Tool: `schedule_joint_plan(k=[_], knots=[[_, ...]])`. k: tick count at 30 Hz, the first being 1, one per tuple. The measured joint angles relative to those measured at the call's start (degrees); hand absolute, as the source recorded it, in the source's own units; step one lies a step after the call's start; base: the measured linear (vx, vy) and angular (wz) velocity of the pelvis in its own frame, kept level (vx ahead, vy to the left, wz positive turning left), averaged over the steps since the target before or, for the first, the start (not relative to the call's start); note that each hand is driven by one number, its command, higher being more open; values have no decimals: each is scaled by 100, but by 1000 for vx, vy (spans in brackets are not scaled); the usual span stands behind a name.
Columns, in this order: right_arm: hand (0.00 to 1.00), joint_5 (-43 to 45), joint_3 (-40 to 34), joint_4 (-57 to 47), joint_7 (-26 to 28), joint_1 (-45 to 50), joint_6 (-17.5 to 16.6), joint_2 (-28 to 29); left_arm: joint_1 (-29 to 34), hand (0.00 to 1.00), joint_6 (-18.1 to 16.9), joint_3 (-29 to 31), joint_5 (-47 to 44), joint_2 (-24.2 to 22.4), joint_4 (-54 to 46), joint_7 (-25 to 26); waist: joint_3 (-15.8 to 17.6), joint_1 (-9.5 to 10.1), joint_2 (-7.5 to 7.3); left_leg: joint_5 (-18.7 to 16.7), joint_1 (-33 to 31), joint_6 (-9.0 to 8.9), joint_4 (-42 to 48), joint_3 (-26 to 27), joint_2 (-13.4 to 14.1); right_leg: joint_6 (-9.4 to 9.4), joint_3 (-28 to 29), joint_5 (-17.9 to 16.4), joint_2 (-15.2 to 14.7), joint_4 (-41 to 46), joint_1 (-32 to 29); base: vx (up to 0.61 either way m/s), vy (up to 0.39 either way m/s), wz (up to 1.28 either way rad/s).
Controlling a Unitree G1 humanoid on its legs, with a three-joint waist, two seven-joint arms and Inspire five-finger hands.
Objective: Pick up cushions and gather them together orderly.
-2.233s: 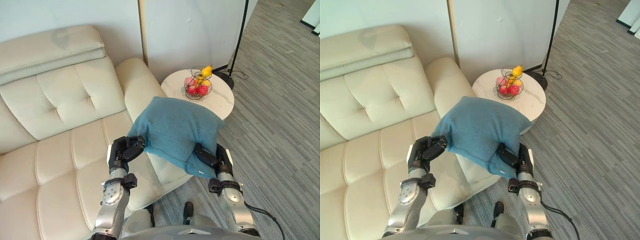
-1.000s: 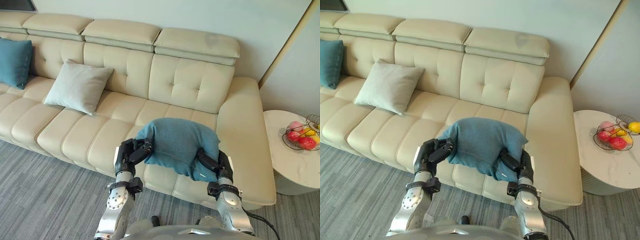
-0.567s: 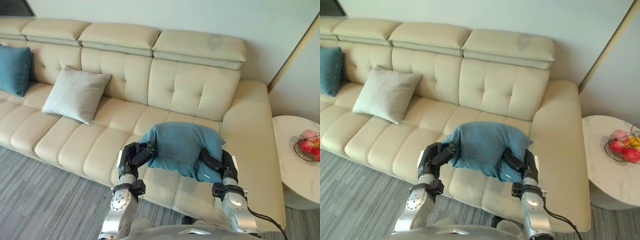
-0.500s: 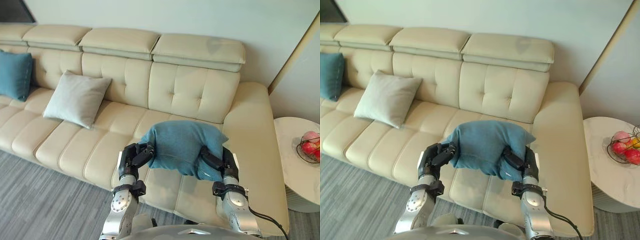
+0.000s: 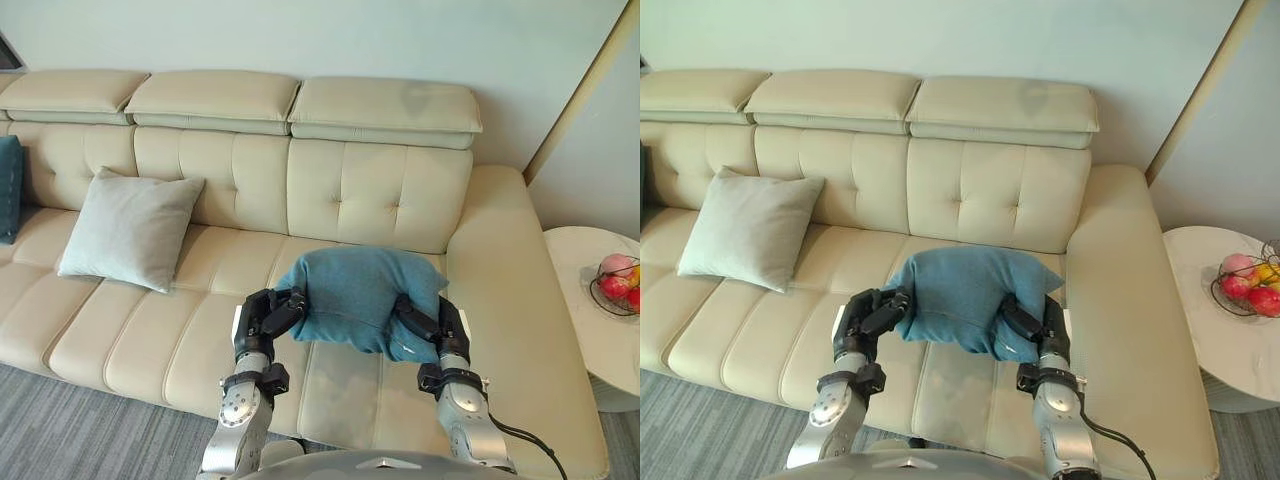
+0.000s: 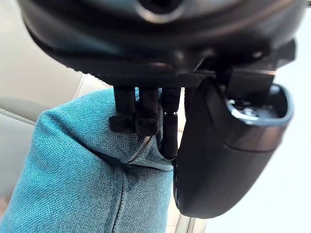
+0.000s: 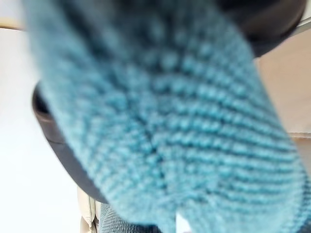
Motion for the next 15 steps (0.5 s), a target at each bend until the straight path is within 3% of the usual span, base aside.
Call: schedule_joint_plan(k=[5, 11, 13, 14, 15], knots=[[0, -301, 8, 154, -357, -533, 0, -211, -530, 0, 1, -263, 114, 67, 0, 261, -11, -40, 15, 240, 28, -91, -383, 43, 124, -60, 118, 69, 185, -22, -198, -21, -38, -12], [0, -628, 36, 283, -840, -1584, 0, -340, -1465, 0, 0, -294, 114, 142, 2, 631, 14, -58, -7, 529, -587, -94, -555, 49, 218, -131, 157, 324, 315, -27, -896, -43, -19, -6], [0, -639, 48, 473, -1160, -2288, 0, -363, -2082, 0, -30, -299, 114, 162, 2, 911, 253, -31, -59, 621, -836, -60, -535, -6, 215, -113, 114, 417, 310, -19, -1100, -248, 26, 20], [0, -698, 31, 868, -1653, -3923, 22, -669, -3620, 0, -155, -295, 112, 348, 27, 1415, 854, 115, -64, 959, -1605, 6, -561, -168, 201, -86, -20, 665, 302, 23, -1835, -428, 55, 32], [0, -699, 29, 877, -1725, -4199, 23, -715, -3880, 0, -234, -279, 112, 367, 27, 1531, 969, 148, -40, 1023, -1708, 20, -588, -195, 185, -76, -46, 693, 287, 35, -1939, -398, 61, 33]])
